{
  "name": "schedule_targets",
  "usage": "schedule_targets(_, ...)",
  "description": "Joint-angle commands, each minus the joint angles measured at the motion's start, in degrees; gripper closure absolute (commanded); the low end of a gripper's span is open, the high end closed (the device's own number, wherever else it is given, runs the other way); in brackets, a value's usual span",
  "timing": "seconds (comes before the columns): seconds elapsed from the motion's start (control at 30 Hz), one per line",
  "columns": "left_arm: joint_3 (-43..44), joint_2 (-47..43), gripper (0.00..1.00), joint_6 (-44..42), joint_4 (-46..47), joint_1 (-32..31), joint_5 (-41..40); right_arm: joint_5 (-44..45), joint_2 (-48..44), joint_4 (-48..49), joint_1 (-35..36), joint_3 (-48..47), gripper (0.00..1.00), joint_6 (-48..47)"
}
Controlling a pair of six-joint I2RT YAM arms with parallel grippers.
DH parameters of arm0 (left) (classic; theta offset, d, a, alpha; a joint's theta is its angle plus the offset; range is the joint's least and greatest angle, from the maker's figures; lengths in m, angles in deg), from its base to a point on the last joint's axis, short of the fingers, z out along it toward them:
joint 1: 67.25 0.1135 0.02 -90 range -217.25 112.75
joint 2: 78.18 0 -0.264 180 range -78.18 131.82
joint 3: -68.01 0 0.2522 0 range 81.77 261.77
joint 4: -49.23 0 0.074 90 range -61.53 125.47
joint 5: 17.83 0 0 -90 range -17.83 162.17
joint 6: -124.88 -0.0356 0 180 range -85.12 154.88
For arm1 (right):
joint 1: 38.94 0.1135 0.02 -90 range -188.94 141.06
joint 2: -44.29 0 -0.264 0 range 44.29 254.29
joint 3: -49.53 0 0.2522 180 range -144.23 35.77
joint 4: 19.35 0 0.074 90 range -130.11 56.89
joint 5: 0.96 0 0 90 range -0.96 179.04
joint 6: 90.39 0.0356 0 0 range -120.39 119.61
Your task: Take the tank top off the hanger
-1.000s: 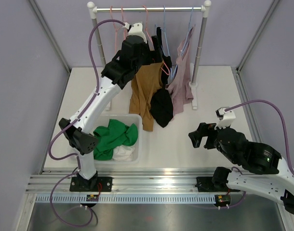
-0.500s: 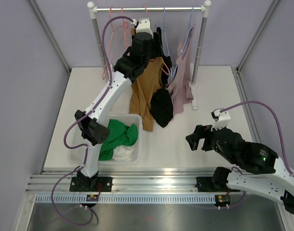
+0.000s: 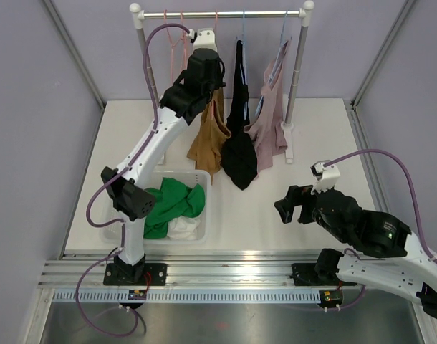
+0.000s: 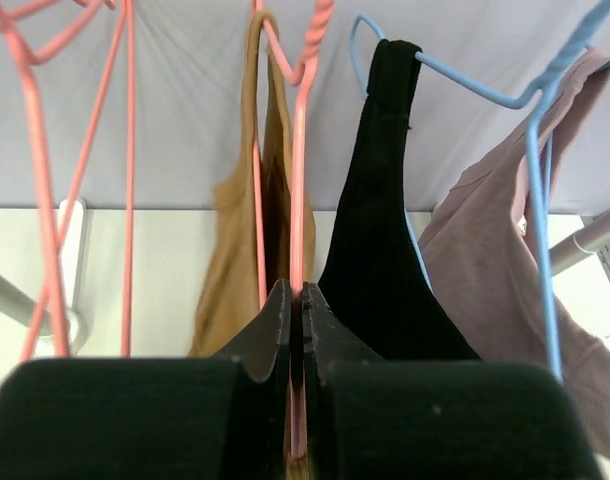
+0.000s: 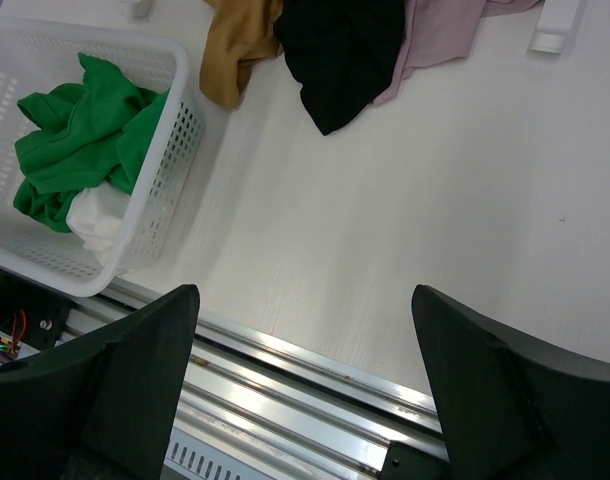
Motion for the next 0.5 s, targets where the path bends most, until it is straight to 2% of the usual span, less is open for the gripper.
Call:
schedule_targets(0.0, 1.02, -6.76, 1.0, -0.87, 1.94, -0.02, 0.56, 0.3, 0.79, 2.6, -0.21, -1.9, 0.06, -0.95)
schedule_targets(0.33, 0.24, -14.58, 1.0, 2.55, -0.87, -0.11, 7.95, -0.06, 0.44, 2.17, -0.21, -3.3, 0.06, -1.04)
schedule_targets(0.47, -8.52, -19.76, 1.0, 5.02, 1.4, -0.98, 9.8, 0.38, 0.27, 1.9, -0.21, -4.53, 0.05, -1.39)
